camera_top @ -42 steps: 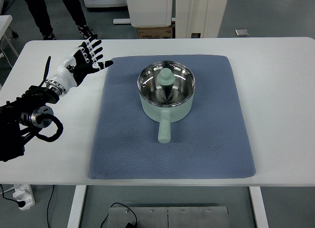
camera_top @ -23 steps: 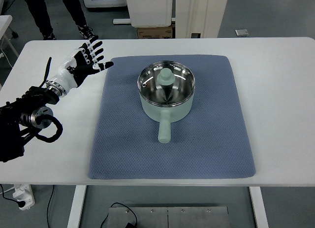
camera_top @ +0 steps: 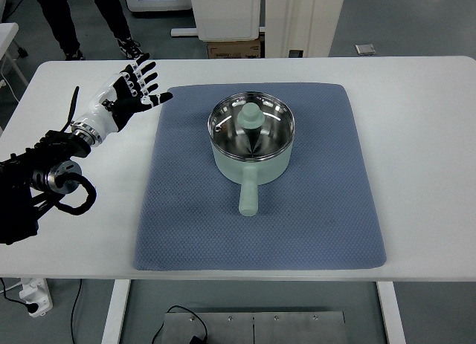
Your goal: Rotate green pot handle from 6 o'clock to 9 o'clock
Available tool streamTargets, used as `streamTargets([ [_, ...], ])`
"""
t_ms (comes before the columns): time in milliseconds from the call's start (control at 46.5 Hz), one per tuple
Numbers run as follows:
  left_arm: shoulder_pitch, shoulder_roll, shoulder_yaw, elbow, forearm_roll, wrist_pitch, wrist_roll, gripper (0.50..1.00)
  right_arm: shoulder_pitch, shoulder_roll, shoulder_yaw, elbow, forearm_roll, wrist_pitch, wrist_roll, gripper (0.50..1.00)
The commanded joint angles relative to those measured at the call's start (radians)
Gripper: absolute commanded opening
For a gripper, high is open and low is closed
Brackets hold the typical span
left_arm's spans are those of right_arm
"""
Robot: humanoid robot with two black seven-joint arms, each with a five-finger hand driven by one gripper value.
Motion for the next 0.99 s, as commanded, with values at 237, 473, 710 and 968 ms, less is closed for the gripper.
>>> streamTargets([
  [237, -0.003, 0.001, -0.035, 0.001, 0.001, -0.020, -0.002, 1.000, 0.000, 0.000, 0.000, 0.000, 0.000, 0.000, 0.000, 1.000],
  [473, -0.003, 0.003, -0.043, 0.001, 0.006, -0.020, -0.002, 1.000, 0.000, 0.000, 0.001, 0.000, 0.000, 0.000, 0.000, 1.000],
  [710, -0.002, 0.003, -0.051, 0.001, 0.006, -0.020, -0.003, 1.000, 0.000, 0.000, 0.000, 0.000, 0.000, 0.000, 0.000, 1.000],
  [968, -0.014, 0.038, -0.153, 0.000, 0.029, -0.040, -0.021, 1.000, 0.000, 0.000, 0.000, 0.000, 0.000, 0.000, 0.000, 1.000],
])
